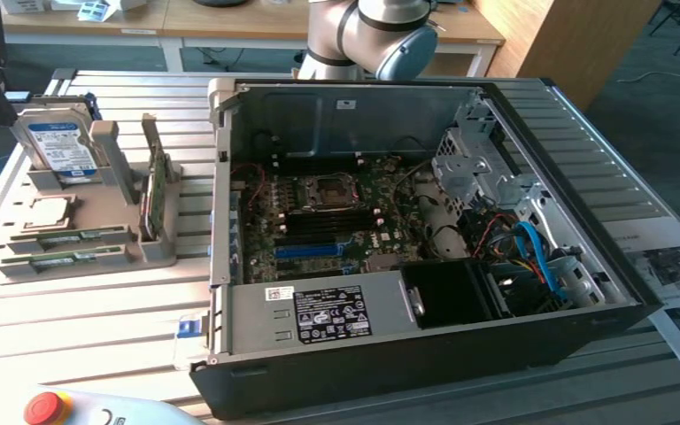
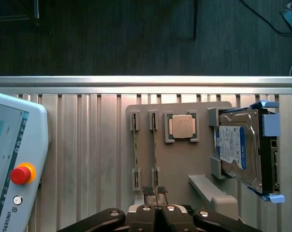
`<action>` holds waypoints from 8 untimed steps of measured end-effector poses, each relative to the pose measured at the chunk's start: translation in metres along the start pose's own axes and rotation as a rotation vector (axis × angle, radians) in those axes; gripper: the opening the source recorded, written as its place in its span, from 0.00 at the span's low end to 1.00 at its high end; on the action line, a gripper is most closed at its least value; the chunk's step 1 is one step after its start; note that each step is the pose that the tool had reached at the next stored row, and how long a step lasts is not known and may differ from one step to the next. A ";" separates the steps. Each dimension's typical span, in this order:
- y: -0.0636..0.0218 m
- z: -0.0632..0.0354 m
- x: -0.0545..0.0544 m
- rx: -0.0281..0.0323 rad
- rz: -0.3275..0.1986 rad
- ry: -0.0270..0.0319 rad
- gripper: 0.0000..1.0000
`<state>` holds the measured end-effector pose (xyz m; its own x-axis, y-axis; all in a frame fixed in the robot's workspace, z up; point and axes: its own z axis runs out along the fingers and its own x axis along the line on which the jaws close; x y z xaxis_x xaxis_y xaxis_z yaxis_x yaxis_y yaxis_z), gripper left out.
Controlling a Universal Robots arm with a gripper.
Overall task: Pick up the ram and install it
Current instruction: 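Pick up the ram and move it above insertion slot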
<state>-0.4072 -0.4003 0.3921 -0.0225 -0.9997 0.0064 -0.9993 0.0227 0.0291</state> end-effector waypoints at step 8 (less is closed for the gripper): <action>0.0000 0.0019 0.000 0.0003 0.000 0.0001 0.10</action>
<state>-0.4072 -0.4003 0.3901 -0.0225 -0.9997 0.0064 -0.9993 0.0226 0.0289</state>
